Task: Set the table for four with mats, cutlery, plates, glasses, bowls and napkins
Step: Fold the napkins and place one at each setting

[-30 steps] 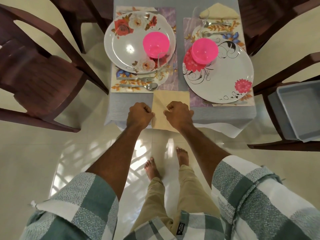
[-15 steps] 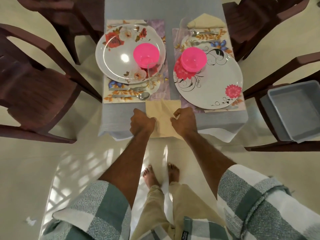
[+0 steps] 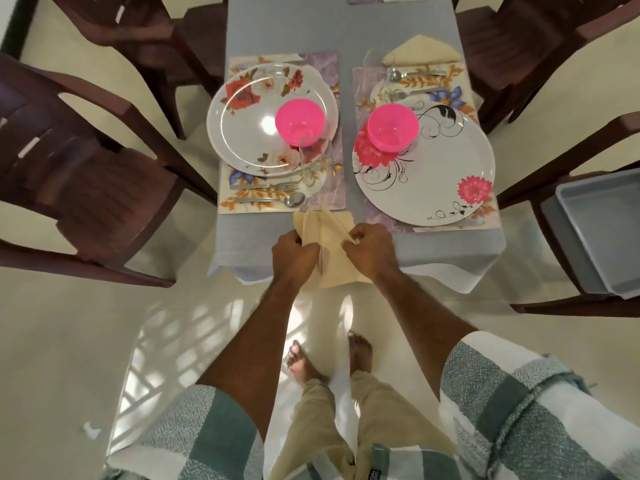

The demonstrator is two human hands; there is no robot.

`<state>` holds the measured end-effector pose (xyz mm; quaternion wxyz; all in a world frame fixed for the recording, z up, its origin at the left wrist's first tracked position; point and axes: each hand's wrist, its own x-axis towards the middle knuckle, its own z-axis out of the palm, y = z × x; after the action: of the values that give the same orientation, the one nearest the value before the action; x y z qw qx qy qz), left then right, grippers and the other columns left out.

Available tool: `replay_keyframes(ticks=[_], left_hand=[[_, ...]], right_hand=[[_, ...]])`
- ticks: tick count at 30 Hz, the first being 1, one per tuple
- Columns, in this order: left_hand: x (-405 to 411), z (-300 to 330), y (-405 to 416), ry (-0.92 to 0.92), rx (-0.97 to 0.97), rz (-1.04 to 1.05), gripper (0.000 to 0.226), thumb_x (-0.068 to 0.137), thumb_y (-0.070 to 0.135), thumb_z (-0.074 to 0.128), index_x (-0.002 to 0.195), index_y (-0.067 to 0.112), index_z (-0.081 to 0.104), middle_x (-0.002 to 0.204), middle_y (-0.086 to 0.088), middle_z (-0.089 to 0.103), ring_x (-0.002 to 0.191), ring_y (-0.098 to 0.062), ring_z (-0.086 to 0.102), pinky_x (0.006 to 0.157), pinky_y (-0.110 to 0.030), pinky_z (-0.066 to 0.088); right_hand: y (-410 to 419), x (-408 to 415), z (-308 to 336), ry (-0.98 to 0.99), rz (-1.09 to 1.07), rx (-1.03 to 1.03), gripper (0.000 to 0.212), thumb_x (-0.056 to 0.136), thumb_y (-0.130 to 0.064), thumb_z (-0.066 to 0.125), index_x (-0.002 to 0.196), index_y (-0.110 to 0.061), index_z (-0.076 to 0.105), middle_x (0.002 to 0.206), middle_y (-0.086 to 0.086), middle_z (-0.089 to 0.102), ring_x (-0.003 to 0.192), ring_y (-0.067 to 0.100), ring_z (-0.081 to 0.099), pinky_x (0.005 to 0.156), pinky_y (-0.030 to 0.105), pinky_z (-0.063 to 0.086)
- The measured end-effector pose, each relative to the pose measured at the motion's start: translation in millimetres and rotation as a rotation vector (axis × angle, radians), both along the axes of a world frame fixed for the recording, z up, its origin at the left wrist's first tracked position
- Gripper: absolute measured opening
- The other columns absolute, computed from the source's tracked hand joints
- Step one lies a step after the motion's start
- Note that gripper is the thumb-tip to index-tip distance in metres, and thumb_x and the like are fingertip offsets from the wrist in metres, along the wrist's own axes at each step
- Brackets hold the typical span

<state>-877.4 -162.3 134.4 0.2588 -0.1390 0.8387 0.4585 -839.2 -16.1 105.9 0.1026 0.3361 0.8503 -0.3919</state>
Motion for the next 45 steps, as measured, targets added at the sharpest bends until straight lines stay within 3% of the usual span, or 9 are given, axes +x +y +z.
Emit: replay_keyframes(ticks=[5, 8, 11, 15, 19, 29, 34, 39, 45], left_hand=[[-14, 3, -25, -0.022, 0.139, -0.045, 0.037, 0.072, 0.011, 0.058, 0.109, 0.012, 0.065, 0.102, -0.012, 0.068, 0.097, -0.031, 0.065, 0.081, -0.038, 0.053], [-27, 3, -44, 0.009, 0.168, -0.139, 0.061, 0.069, 0.014, 0.061, 0.13, 0.021, 0.059, 0.116, -0.001, 0.068, 0.106, -0.02, 0.064, 0.093, -0.04, 0.053], [-46, 12, -67, 0.005, 0.192, -0.255, 0.053, 0.078, 0.007, 0.062, 0.129, 0.022, 0.06, 0.116, 0.001, 0.067, 0.11, -0.022, 0.062, 0.092, -0.037, 0.051], [-80, 25, -110, 0.069, 0.214, -0.385, 0.065, 0.07, 0.016, 0.058, 0.135, 0.013, 0.056, 0.12, -0.001, 0.061, 0.11, -0.02, 0.057, 0.091, -0.032, 0.043], [-122, 35, -170, 0.105, 0.199, -0.433, 0.066, 0.061, 0.015, 0.051, 0.127, 0.017, 0.061, 0.11, 0.001, 0.067, 0.104, -0.022, 0.063, 0.087, -0.035, 0.05], [-191, 33, -228, 0.022, 0.23, -0.465, 0.064, 0.064, 0.012, 0.055, 0.127, 0.017, 0.061, 0.115, -0.005, 0.07, 0.105, -0.028, 0.066, 0.096, -0.053, 0.054], [-219, 27, -219, 0.004, 0.241, -0.542, 0.053, 0.077, -0.004, 0.054, 0.126, 0.015, 0.062, 0.113, -0.007, 0.071, 0.104, -0.029, 0.067, 0.091, -0.045, 0.055], [-241, 22, -211, -0.052, 0.256, -0.623, 0.052, 0.082, -0.01, 0.053, 0.126, 0.016, 0.062, 0.112, -0.004, 0.073, 0.103, -0.026, 0.069, 0.082, -0.037, 0.055], [-257, 38, -185, -0.076, 0.301, -0.677, 0.054, 0.084, -0.011, 0.052, 0.126, 0.022, 0.062, 0.113, -0.001, 0.072, 0.102, -0.019, 0.068, 0.082, -0.035, 0.055]], right_hand=[[-15, -3, 5, 0.015, -0.02, -0.057, 0.024, 0.078, -0.035, 0.076, 0.098, -0.022, 0.074, 0.098, -0.003, 0.072, 0.096, 0.021, 0.067, 0.092, 0.041, 0.055], [-27, -7, 10, 0.029, -0.033, -0.046, 0.018, 0.08, -0.03, 0.073, 0.097, -0.023, 0.073, 0.1, -0.004, 0.071, 0.099, 0.022, 0.066, 0.094, 0.044, 0.054], [-41, -15, 17, -0.007, -0.029, -0.011, 0.017, 0.082, -0.02, 0.064, 0.096, -0.03, 0.069, 0.104, -0.004, 0.071, 0.101, 0.024, 0.065, 0.096, 0.045, 0.051], [-74, -27, 33, -0.061, -0.013, 0.128, 0.025, 0.087, -0.015, 0.053, 0.104, -0.028, 0.067, 0.106, -0.002, 0.069, 0.103, 0.024, 0.059, 0.095, 0.042, 0.035], [-108, -31, 48, -0.126, 0.071, 0.257, 0.029, 0.09, -0.014, 0.05, 0.11, -0.029, 0.065, 0.11, -0.002, 0.066, 0.106, 0.023, 0.057, 0.097, 0.046, 0.03], [-139, -59, 42, -0.297, 0.279, 0.565, 0.035, 0.089, -0.014, 0.052, 0.11, -0.039, 0.065, 0.107, -0.008, 0.064, 0.116, 0.02, 0.05, 0.102, 0.059, 0.023], [-130, -88, 21, -0.255, 0.314, 0.687, 0.031, 0.091, -0.015, 0.06, 0.107, -0.041, 0.069, 0.117, -0.01, 0.064, 0.121, 0.02, 0.049, 0.103, 0.063, 0.02], [-149, -85, 4, -0.009, -0.075, 0.699, 0.039, 0.08, -0.005, 0.072, 0.111, -0.029, 0.067, 0.117, -0.002, 0.065, 0.114, 0.026, 0.059, 0.09, 0.05, 0.036], [-197, -65, -14, -0.16, -0.381, 0.567, 0.052, 0.086, -0.046, 0.069, 0.13, -0.021, 0.055, 0.142, 0.008, 0.05, 0.131, 0.033, 0.047, 0.099, 0.05, 0.038]])
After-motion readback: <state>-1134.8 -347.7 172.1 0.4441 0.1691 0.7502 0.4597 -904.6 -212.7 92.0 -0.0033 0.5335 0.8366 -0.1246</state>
